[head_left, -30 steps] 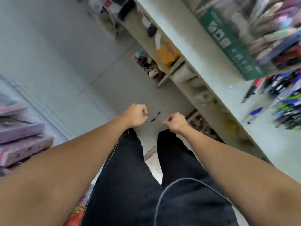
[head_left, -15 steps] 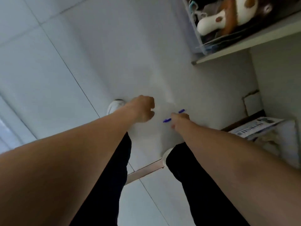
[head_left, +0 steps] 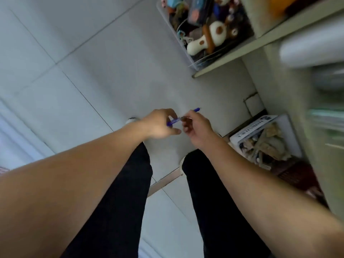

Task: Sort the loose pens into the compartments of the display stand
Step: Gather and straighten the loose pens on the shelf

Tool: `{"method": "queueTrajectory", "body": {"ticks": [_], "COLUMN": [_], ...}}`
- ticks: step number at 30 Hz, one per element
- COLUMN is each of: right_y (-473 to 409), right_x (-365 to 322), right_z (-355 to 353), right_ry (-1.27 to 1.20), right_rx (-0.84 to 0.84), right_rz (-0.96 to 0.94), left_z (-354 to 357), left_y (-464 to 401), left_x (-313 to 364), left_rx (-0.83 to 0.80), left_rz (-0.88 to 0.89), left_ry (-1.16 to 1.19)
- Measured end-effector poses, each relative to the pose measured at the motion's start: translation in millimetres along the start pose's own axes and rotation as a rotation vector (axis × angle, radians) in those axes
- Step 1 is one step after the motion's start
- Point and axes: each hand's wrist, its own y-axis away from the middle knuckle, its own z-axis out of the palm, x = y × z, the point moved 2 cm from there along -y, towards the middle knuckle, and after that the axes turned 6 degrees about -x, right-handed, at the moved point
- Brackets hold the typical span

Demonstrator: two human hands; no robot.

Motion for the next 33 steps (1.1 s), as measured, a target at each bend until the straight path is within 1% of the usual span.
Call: {"method": "queueTrajectory", "body": {"ticks": [2, 5, 8, 10, 12, 14, 16, 17, 19, 21, 23, 25, 26, 28, 31, 33], "right_y": [91, 242, 374, 438, 489, 522, 545, 551, 558, 550, 534, 516, 509, 493, 474, 466], "right_x": [-36, -90, -127, -143, -156, -168, -178, -182, -189, -196, -199, -200, -201, -203, -208, -211], "right_z": [9, 4, -16, -39, -67, -99, -132, -146, -173, -196, -214, -229, -232, -230, -223, -222], "right_ry": [-0.067, -0.161, -0.146, -0.11, -0.057, -0.017, 0.023, 0.035, 0.014, 0.029, 0.122, 0.216, 0.263, 0.395, 0.57, 0.573], "right_rx": [-0.058, -0.119, -0.175, -0.187, -0.178, -0.127, 0.015, 0.098, 0.252, 0.359, 0.464, 0.567, 0.576, 0.528, 0.466, 0.409], "right_rz": [-0.084, -0.173, -0.222, -0.272, -0.351, -0.464, -0.619, -0.692, -0.773, -0.774, -0.707, -0.62, -0.582, -0.522, -0.472, -0.465], "left_z": [-17, -45, -62, -56, -35, -6, 29, 46, 78, 98, 103, 102, 104, 112, 126, 127], "left_y": [60, 171, 271, 311, 334, 342, 340, 335, 321, 302, 286, 275, 271, 265, 256, 249], "left_x": [53, 154, 252, 309, 358, 404, 444, 461, 490, 507, 513, 511, 510, 509, 513, 515], "left_rx": [-0.012, -0.041, -0.025, -0.053, -0.09, -0.094, -0.086, -0.067, -0.021, 0.089, 0.266, 0.425, 0.477, 0.533, 0.55, 0.54], "left_rz": [0.082, 0.198, 0.299, 0.334, 0.379, 0.449, 0.516, 0.544, 0.574, 0.59, 0.566, 0.5, 0.473, 0.428, 0.346, 0.292], "left_ry": [0.116, 0.11, 0.129, 0.157, 0.201, 0.225, 0.184, 0.125, 0.016, -0.09, -0.234, -0.397, -0.474, -0.561, -0.487, -0.419]}}
